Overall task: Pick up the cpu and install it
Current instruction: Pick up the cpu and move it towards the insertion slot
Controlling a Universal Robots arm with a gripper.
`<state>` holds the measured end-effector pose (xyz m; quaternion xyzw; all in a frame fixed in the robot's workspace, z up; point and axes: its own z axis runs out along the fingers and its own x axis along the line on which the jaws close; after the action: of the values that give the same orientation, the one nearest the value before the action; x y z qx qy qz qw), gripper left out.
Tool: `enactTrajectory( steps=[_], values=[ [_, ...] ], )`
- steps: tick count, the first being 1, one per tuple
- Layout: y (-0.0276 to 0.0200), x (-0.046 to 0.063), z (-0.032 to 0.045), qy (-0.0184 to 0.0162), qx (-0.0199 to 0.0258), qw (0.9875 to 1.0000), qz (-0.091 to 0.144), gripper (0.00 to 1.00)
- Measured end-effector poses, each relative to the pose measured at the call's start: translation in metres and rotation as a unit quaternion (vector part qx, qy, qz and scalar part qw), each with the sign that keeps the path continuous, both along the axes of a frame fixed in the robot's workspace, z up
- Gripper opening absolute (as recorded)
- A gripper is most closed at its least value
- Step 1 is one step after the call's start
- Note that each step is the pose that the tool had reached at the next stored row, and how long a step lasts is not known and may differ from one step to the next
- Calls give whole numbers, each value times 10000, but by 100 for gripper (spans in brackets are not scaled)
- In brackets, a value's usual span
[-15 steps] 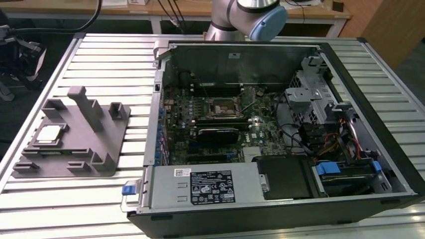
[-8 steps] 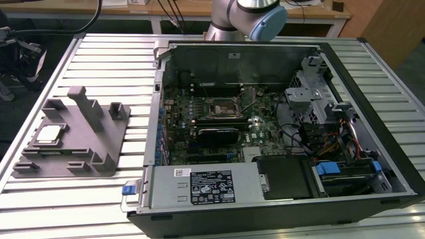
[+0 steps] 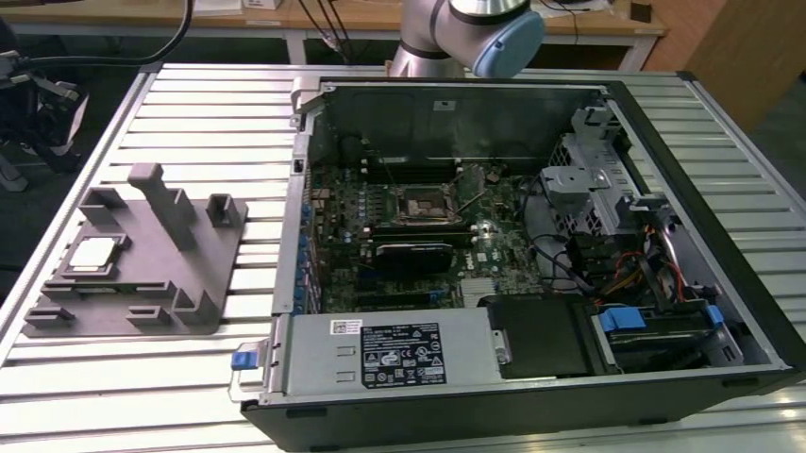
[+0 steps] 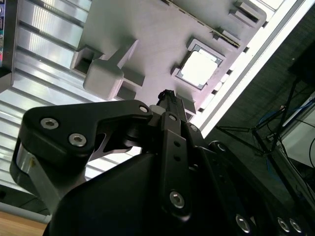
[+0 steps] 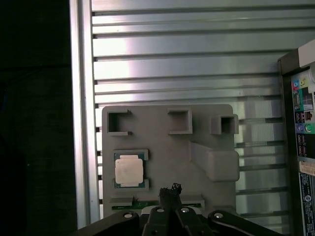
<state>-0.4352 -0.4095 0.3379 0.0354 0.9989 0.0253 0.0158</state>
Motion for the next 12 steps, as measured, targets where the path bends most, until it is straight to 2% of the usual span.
enactTrajectory(
  steps=[12],
  values=[
    [0, -106, -73, -2, -1, 10000, 0, 11]
  ],
)
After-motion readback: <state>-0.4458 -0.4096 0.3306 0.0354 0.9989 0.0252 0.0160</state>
